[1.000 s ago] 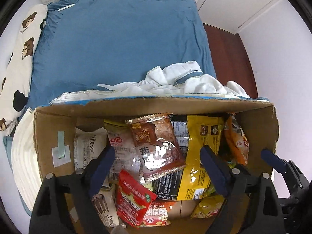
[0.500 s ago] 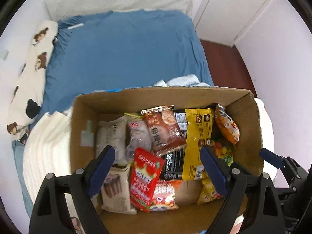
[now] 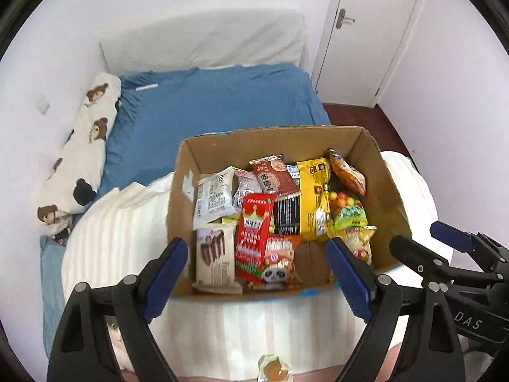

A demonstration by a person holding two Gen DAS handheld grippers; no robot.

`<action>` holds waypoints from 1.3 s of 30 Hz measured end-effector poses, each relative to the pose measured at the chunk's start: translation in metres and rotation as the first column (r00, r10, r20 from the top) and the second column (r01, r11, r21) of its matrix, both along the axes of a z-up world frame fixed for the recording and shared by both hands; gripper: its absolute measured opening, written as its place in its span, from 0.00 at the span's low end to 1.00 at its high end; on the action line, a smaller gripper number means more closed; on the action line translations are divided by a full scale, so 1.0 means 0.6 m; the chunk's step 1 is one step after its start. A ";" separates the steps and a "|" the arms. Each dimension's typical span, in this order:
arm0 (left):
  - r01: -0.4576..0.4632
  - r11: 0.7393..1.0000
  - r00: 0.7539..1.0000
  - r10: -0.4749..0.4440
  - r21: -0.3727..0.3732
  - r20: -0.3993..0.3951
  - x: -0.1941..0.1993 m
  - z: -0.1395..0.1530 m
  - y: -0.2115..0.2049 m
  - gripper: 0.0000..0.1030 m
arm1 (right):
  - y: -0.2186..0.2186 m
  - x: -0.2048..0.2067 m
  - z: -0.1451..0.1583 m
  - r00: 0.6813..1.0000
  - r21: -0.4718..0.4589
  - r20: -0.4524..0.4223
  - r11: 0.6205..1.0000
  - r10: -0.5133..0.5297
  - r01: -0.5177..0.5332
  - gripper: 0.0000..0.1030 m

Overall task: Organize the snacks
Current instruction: 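Withdraw both grippers and reach the right gripper toward a small red pack, then grasp the small red pack with the right gripper while the left grasps the orange candy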

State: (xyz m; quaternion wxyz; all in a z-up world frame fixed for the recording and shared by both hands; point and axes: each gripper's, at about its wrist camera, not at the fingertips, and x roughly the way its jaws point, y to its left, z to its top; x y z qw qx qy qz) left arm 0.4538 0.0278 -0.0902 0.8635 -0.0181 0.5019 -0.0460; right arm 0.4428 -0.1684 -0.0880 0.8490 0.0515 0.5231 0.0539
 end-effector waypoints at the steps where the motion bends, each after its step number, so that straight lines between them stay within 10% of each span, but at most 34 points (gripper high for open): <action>1: 0.000 1.000 1.000 0.000 0.002 0.015 -0.019 0.008 0.001 0.87 | 0.001 -0.018 0.006 1.000 0.009 0.009 1.000 0.002 -0.002 0.80; 11: 0.033 0.999 0.999 -0.034 0.020 0.041 -0.156 0.006 -0.008 0.87 | -0.004 -0.167 0.011 1.000 0.079 0.029 0.997 0.005 -0.007 0.80; 21: 0.078 0.996 0.988 -0.071 0.046 -0.140 -0.290 -0.141 -0.028 0.87 | -0.046 -0.319 -0.149 0.981 0.163 -0.190 0.984 -0.036 0.068 0.80; 39: 0.100 0.995 0.904 -0.088 0.007 -0.418 -0.397 -0.328 -0.053 0.87 | -0.090 -0.517 -0.430 0.772 0.245 -0.627 0.915 -0.102 0.319 0.80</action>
